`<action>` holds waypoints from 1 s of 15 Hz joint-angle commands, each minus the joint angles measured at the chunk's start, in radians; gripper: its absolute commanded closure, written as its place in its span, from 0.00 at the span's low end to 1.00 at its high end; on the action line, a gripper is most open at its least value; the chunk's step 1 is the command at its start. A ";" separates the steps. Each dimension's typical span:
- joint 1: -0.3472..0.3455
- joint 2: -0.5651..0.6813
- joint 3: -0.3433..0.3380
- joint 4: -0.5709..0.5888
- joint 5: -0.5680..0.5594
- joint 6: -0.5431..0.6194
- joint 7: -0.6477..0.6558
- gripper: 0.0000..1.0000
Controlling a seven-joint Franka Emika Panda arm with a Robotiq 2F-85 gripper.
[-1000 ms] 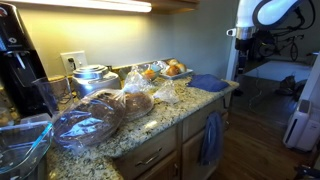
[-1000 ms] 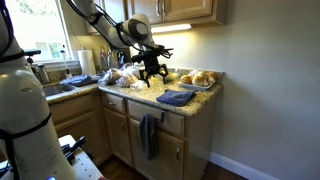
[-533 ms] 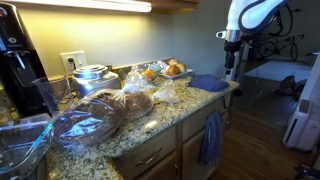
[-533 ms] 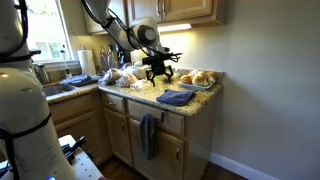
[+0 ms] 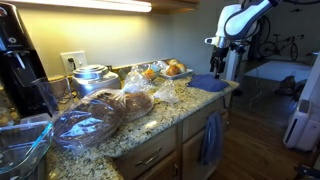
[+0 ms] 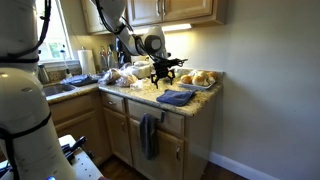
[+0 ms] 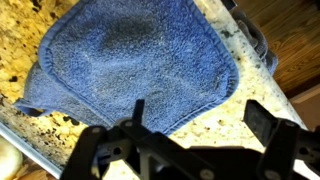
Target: Pick up one blue cloth from the counter and hang it on the drawer
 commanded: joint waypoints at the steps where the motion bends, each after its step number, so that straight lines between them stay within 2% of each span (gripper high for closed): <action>1: -0.002 0.010 0.004 0.010 -0.002 -0.003 -0.002 0.00; 4: 0.000 0.032 0.002 0.031 -0.012 0.005 -0.003 0.00; 7: -0.016 0.077 0.017 0.074 0.024 0.012 -0.064 0.00; 15: -0.041 0.229 0.048 0.241 0.036 0.005 -0.137 0.00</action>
